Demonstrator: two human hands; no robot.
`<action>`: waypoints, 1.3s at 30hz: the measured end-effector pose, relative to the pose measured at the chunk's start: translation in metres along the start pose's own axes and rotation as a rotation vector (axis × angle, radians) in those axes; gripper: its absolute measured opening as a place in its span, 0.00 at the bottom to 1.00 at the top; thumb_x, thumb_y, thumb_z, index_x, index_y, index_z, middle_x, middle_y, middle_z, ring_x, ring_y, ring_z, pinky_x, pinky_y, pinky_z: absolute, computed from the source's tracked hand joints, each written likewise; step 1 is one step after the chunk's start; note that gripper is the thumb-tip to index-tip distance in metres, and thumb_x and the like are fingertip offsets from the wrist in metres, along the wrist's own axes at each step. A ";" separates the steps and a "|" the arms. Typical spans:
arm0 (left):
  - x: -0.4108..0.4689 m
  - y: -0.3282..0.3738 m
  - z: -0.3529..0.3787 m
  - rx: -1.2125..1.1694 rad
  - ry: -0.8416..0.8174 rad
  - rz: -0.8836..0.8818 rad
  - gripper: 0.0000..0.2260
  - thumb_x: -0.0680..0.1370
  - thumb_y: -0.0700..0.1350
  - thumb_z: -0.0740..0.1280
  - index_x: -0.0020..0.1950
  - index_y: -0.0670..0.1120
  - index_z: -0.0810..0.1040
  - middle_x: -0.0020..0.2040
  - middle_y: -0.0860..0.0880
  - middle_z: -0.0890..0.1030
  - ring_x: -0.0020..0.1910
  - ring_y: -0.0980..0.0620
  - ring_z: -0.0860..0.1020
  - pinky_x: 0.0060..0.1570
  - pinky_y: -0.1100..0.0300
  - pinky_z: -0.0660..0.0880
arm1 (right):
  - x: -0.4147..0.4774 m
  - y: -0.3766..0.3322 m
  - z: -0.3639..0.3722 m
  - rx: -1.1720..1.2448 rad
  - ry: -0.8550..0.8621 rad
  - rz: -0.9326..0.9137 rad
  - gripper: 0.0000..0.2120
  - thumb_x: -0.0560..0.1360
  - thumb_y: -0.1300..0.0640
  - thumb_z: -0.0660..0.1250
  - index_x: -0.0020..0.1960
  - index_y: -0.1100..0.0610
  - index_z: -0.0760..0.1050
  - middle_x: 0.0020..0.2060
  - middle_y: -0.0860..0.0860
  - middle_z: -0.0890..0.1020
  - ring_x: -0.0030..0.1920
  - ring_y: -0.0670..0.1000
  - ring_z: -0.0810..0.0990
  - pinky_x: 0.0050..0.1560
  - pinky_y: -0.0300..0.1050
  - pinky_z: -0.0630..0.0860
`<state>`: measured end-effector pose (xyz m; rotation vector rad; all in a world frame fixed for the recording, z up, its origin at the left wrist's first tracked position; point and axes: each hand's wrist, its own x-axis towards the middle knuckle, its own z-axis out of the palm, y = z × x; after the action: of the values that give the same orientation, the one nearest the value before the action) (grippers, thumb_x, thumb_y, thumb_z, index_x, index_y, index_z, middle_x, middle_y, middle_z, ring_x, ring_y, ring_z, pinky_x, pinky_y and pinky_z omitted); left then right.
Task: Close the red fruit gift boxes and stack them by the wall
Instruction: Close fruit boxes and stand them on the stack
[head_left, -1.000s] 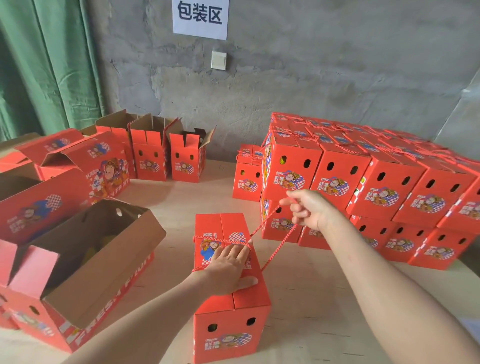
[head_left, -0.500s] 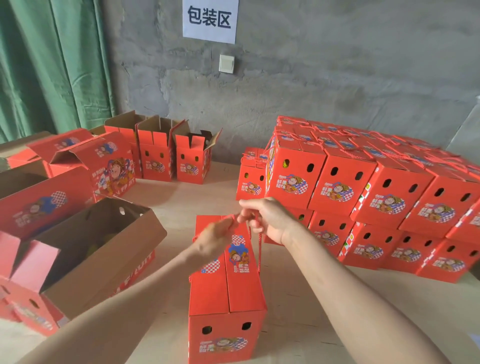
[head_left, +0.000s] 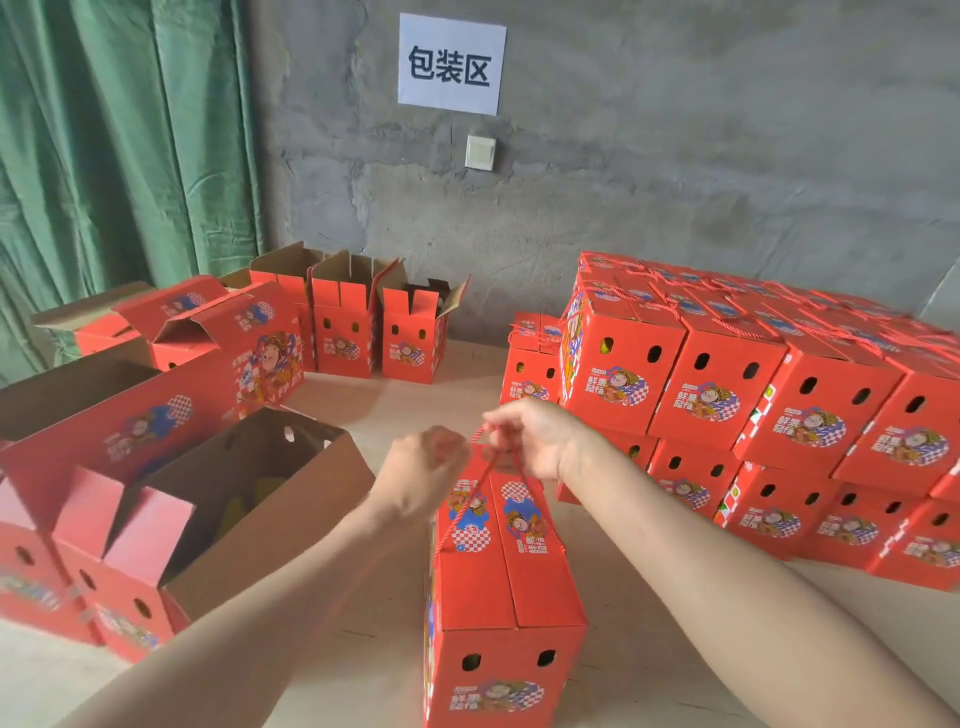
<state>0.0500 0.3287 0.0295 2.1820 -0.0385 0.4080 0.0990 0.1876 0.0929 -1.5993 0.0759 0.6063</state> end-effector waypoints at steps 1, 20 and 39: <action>-0.009 -0.009 0.005 0.007 -0.060 -0.035 0.12 0.78 0.51 0.63 0.54 0.44 0.78 0.49 0.46 0.82 0.48 0.48 0.79 0.44 0.61 0.71 | 0.000 -0.005 -0.003 0.009 0.046 0.010 0.13 0.78 0.62 0.59 0.35 0.58 0.70 0.17 0.47 0.70 0.19 0.46 0.73 0.31 0.39 0.69; -0.024 -0.035 0.005 0.124 -0.513 0.004 0.43 0.67 0.62 0.59 0.78 0.51 0.47 0.77 0.52 0.57 0.74 0.50 0.60 0.70 0.48 0.61 | -0.031 -0.050 -0.005 0.135 0.166 -0.155 0.14 0.79 0.62 0.58 0.34 0.57 0.69 0.23 0.47 0.73 0.30 0.46 0.76 0.40 0.42 0.68; -0.007 -0.088 0.017 0.109 -0.333 0.111 0.21 0.82 0.51 0.58 0.74 0.49 0.64 0.63 0.47 0.76 0.62 0.51 0.72 0.58 0.63 0.66 | 0.038 -0.054 0.005 -0.060 0.314 -0.193 0.09 0.78 0.67 0.57 0.41 0.59 0.71 0.34 0.53 0.77 0.34 0.48 0.76 0.37 0.41 0.64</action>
<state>0.0633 0.3673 -0.0502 2.3419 -0.3293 0.1058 0.1510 0.2110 0.1258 -1.7264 0.1353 0.2062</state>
